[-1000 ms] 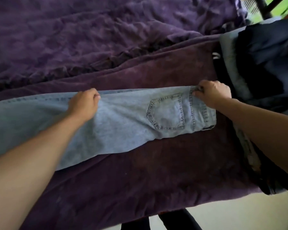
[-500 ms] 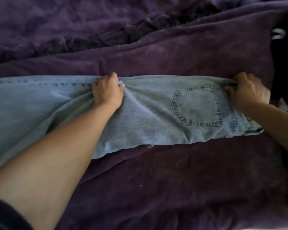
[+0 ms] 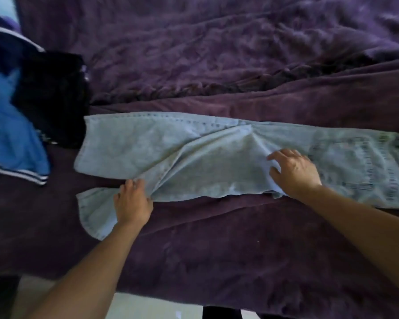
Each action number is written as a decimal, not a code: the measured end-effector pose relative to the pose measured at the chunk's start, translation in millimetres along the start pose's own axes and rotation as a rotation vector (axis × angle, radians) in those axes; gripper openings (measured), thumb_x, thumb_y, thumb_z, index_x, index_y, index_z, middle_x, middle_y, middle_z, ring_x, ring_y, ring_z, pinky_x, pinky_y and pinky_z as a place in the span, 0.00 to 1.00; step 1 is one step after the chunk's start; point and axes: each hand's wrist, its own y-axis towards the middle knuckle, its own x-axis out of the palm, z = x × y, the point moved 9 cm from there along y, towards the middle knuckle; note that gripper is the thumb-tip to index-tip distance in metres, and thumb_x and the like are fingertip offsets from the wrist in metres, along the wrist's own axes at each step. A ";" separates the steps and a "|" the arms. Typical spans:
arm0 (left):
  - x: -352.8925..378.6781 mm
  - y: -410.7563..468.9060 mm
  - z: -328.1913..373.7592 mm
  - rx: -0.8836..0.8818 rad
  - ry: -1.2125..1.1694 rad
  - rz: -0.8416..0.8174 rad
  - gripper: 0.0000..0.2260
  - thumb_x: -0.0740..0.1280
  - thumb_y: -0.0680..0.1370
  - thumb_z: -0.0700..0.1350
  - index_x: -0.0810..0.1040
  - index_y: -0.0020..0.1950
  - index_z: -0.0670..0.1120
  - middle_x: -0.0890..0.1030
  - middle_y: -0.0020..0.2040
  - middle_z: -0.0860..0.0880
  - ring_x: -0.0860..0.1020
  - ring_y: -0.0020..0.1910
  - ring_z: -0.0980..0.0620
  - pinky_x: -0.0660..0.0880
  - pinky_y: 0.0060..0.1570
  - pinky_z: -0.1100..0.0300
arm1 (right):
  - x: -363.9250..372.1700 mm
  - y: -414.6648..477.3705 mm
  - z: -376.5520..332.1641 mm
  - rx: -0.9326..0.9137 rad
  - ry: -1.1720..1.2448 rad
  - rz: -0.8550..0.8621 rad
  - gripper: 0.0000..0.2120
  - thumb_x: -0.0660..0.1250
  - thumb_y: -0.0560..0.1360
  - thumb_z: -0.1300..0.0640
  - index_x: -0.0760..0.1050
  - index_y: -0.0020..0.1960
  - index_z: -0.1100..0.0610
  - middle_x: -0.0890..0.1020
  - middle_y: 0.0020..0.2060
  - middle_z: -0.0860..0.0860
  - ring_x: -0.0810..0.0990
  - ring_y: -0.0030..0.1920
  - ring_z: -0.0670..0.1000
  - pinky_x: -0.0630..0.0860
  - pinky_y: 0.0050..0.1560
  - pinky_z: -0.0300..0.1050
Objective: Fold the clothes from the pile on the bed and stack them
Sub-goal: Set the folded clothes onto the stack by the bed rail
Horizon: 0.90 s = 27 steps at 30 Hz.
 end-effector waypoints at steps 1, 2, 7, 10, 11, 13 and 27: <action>6.4 -4.5 -24.3 -0.040 0.020 -0.040 0.20 0.71 0.72 0.48 0.72 0.62 0.45 0.73 0.58 0.42 0.72 0.59 0.41 0.72 0.55 0.45 | 7.3 1.6 -23.1 -0.027 0.021 -0.007 0.14 0.67 0.73 0.57 0.79 0.59 0.55 0.79 0.55 0.55 0.76 0.58 0.60 0.72 0.54 0.54; 15.2 -8.3 -45.0 -0.066 0.042 -0.086 0.24 0.71 0.72 0.52 0.70 0.64 0.46 0.72 0.60 0.43 0.72 0.60 0.42 0.72 0.56 0.46 | 13.1 4.6 -43.8 -0.049 0.031 -0.007 0.14 0.67 0.74 0.57 0.79 0.59 0.54 0.80 0.54 0.55 0.77 0.58 0.59 0.72 0.53 0.53; 62.5 -13.2 -90.7 0.076 0.144 -0.185 0.34 0.71 0.70 0.53 0.61 0.72 0.52 0.69 0.64 0.47 0.69 0.64 0.46 0.69 0.59 0.47 | 35.9 48.1 -117.8 -0.061 0.064 0.014 0.14 0.65 0.75 0.57 0.77 0.60 0.54 0.79 0.56 0.53 0.76 0.59 0.57 0.73 0.49 0.51; 60.1 10.5 -102.8 0.194 0.020 -0.104 0.24 0.70 0.71 0.43 0.72 0.67 0.47 0.75 0.59 0.45 0.74 0.58 0.43 0.74 0.54 0.47 | 47.7 90.3 -138.3 -0.008 0.019 0.043 0.18 0.64 0.75 0.58 0.74 0.64 0.53 0.76 0.62 0.55 0.72 0.63 0.58 0.73 0.53 0.55; 50.4 21.5 -109.1 0.209 -0.084 -0.073 0.18 0.70 0.71 0.40 0.77 0.61 0.45 0.78 0.54 0.44 0.77 0.54 0.42 0.75 0.50 0.47 | 54.1 104.3 -141.8 0.016 -0.006 0.012 0.20 0.65 0.75 0.58 0.73 0.66 0.52 0.74 0.64 0.55 0.70 0.65 0.58 0.73 0.55 0.56; 18.7 47.0 -131.4 0.190 -0.262 0.017 0.07 0.69 0.72 0.40 0.80 0.49 0.43 0.80 0.46 0.45 0.79 0.45 0.42 0.76 0.40 0.49 | 71.0 127.6 -146.0 0.075 -0.080 -0.117 0.22 0.67 0.74 0.57 0.72 0.67 0.49 0.72 0.67 0.53 0.68 0.66 0.59 0.71 0.59 0.58; -48.9 300.7 -194.2 -0.118 -0.762 -0.214 0.23 0.66 0.71 0.65 0.79 0.45 0.44 0.81 0.44 0.44 0.79 0.45 0.43 0.74 0.46 0.52 | 23.4 186.6 -157.5 0.327 -0.023 0.139 0.14 0.64 0.77 0.52 0.78 0.60 0.54 0.78 0.57 0.62 0.74 0.58 0.65 0.72 0.54 0.57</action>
